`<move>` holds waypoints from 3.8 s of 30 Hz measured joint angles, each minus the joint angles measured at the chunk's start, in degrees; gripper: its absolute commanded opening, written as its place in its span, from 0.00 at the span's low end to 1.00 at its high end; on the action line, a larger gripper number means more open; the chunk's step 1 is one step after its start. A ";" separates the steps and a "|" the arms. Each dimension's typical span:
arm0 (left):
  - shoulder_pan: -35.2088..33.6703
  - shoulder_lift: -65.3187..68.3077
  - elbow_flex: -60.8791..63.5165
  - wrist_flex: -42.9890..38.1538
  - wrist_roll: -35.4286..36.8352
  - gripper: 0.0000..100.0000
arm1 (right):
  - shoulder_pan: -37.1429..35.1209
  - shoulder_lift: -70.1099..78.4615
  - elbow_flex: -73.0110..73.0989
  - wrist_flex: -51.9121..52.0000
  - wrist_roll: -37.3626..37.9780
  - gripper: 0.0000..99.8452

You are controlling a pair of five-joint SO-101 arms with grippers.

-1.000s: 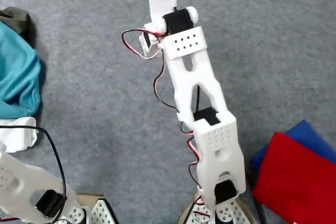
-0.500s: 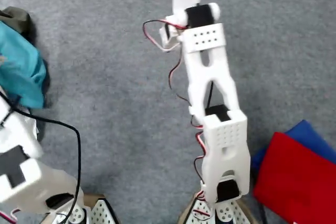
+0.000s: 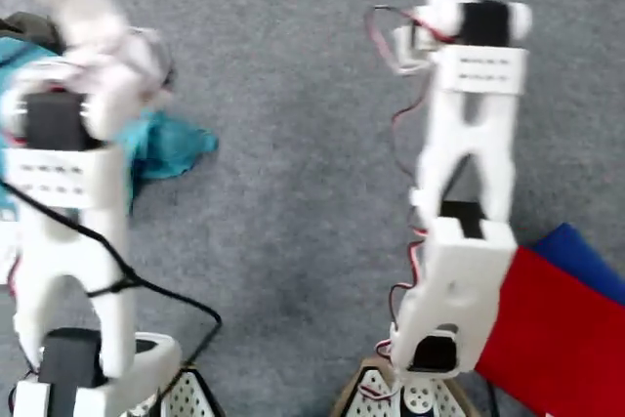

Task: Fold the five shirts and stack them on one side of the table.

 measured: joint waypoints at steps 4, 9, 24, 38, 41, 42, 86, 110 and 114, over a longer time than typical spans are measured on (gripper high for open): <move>11.08 0.00 5.36 -2.11 0.00 0.02 | 7.56 -2.11 0.00 0.00 3.34 0.04; 13.45 0.00 10.81 -5.10 0.00 0.02 | 12.57 -2.11 0.44 0.18 7.12 0.04; -35.25 14.77 25.67 -24.00 -3.34 0.27 | 1.41 -2.20 23.03 0.18 12.13 0.04; -33.85 28.22 25.49 -24.00 -3.60 0.02 | -3.87 -2.20 26.46 0.18 13.80 0.04; -30.68 25.14 22.51 -18.64 -3.52 0.02 | -3.87 -2.20 26.46 0.18 13.80 0.04; -29.45 23.74 21.63 -16.70 -3.52 0.02 | -3.87 -2.20 26.46 0.18 13.80 0.04; -17.58 32.53 -8.35 4.75 -2.64 0.02 | -3.96 -2.20 30.59 0.18 13.80 0.04; 6.95 27.43 -12.13 19.78 -8.79 0.14 | 3.60 -2.20 30.59 0.18 13.89 0.04; -0.18 27.43 -12.84 21.63 -4.84 0.22 | 3.60 -2.20 30.59 0.18 13.89 0.04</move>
